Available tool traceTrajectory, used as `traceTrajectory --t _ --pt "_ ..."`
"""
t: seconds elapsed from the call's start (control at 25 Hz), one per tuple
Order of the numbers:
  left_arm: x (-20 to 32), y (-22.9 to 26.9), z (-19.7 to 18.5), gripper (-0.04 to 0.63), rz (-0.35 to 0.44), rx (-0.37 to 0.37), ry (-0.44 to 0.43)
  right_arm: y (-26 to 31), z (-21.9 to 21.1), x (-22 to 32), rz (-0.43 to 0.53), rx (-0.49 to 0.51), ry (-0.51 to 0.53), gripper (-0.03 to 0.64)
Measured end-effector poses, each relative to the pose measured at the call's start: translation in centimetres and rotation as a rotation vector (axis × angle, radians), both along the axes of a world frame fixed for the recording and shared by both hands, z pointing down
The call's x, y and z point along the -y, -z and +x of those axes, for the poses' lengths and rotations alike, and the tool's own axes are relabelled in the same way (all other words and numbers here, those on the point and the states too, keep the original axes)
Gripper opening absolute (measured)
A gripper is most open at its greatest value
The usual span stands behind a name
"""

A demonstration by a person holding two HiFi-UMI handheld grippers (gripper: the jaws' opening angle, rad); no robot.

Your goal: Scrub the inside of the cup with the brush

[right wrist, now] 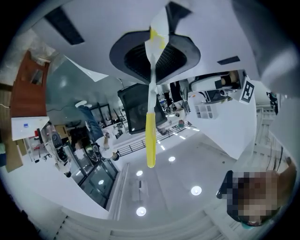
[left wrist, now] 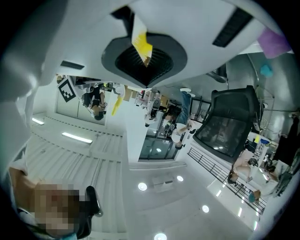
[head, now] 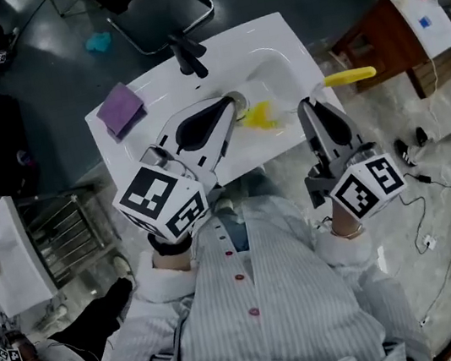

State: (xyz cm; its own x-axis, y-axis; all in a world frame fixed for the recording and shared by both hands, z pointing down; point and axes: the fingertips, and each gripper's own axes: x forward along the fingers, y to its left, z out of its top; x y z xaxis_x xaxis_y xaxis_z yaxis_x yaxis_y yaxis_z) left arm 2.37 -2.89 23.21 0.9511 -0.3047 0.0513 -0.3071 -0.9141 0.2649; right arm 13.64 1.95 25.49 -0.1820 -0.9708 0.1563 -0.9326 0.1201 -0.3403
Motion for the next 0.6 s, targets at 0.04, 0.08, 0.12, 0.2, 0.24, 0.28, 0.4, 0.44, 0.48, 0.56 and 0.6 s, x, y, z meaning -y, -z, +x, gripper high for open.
traceTrajectory --t 0.04,0.08,0.12,0.2,0.24,0.28,0.4,0.44,0.48,0.56,0.6 --pt "0.6 0.2 0.6 0.008 0.001 0.002 0.019 0.1 0.7 0.8 -0.003 0.002 0.019 0.058" --pt "1.1 0.5 1.2 0.008 0.001 0.005 0.037 0.2 1.3 1.5 -0.006 0.003 0.040 0.058" --pt "1.6 0.6 1.8 0.008 0.002 0.008 0.052 0.4 1.8 2.3 -0.009 0.004 0.062 0.058" --pt "2.6 0.9 2.6 0.008 0.002 0.016 0.087 0.6 2.7 3.8 -0.014 0.005 0.108 0.058" --pt "3.1 0.9 2.9 0.008 0.002 0.024 0.107 0.7 3.1 4.5 -0.016 0.006 0.132 0.058" --pt "3.5 0.8 3.1 0.008 0.002 0.033 0.130 0.8 3.4 5.2 -0.018 0.006 0.158 0.058" --pt "4.6 0.3 3.3 0.008 -0.005 0.063 0.205 0.6 4.1 6.8 -0.029 0.005 0.235 0.058" --pt "4.9 0.1 3.3 0.008 -0.009 0.069 0.225 0.4 4.4 7.3 -0.034 0.004 0.255 0.058" --pt "5.2 -0.1 3.4 0.008 -0.014 0.074 0.241 0.2 4.6 7.7 -0.039 0.004 0.274 0.058" --pt "5.5 -0.8 3.6 0.008 -0.024 0.089 0.268 -0.4 4.8 8.6 -0.051 0.006 0.305 0.058" --pt "5.7 -1.2 3.5 0.008 -0.030 0.099 0.280 -0.8 4.8 9.0 -0.057 0.008 0.319 0.058"
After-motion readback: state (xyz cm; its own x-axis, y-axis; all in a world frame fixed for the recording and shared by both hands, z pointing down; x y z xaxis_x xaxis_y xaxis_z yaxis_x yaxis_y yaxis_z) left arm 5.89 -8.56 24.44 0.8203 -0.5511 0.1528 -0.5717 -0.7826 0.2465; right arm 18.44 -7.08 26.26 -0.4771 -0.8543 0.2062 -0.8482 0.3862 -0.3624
